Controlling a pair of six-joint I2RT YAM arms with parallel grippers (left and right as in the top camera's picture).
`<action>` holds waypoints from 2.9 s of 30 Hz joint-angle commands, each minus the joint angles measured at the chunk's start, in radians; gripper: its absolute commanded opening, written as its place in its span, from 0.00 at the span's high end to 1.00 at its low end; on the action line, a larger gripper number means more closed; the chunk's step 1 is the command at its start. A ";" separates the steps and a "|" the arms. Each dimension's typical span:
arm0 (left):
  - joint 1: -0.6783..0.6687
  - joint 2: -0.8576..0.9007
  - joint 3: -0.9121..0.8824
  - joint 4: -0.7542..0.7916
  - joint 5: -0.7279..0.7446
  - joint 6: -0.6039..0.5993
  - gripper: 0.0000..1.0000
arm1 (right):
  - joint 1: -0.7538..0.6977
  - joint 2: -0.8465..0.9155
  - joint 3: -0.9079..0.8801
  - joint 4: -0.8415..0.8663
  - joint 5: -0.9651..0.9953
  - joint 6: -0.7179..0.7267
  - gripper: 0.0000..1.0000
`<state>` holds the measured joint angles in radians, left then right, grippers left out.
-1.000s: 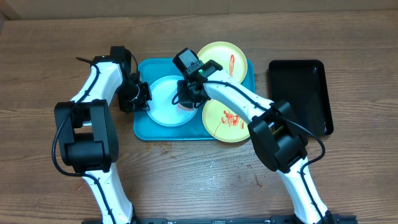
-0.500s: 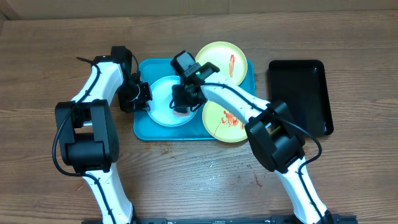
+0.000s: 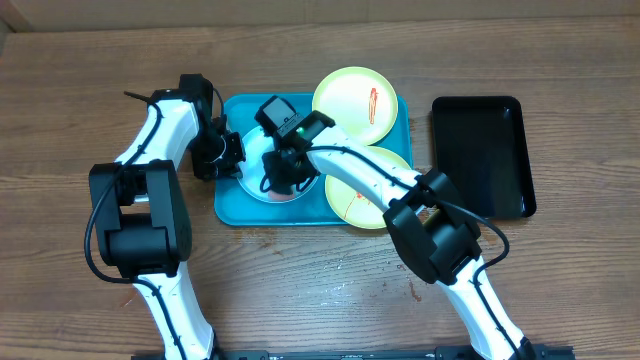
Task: Clean dirty plates on tray and stack at the side
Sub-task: 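Scrub the white plate with the sponge while left gripper holds it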
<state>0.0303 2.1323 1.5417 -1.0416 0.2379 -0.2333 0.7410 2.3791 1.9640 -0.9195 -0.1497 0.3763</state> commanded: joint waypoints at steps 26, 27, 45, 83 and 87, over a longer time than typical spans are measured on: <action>-0.005 0.013 0.011 -0.149 0.078 0.113 0.96 | 0.027 0.020 0.032 -0.073 -0.141 -0.037 0.96; -0.005 0.013 0.011 -0.157 0.078 0.114 0.96 | 0.029 0.020 0.032 -0.085 -0.141 -0.037 0.96; -0.005 0.013 0.011 -0.095 0.056 0.098 0.96 | -0.163 0.020 0.033 -0.067 0.019 -0.010 0.96; -0.004 0.013 0.011 -0.079 -0.001 0.072 0.96 | -0.050 0.021 0.032 -0.079 0.298 -0.098 0.96; -0.004 0.013 0.011 -0.080 -0.001 0.072 0.96 | -0.050 0.021 0.032 0.013 0.337 -0.124 0.96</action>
<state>0.0204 2.1365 1.5417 -1.1088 0.2653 -0.1581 0.7216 2.3894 1.9896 -0.9463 0.0235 0.2977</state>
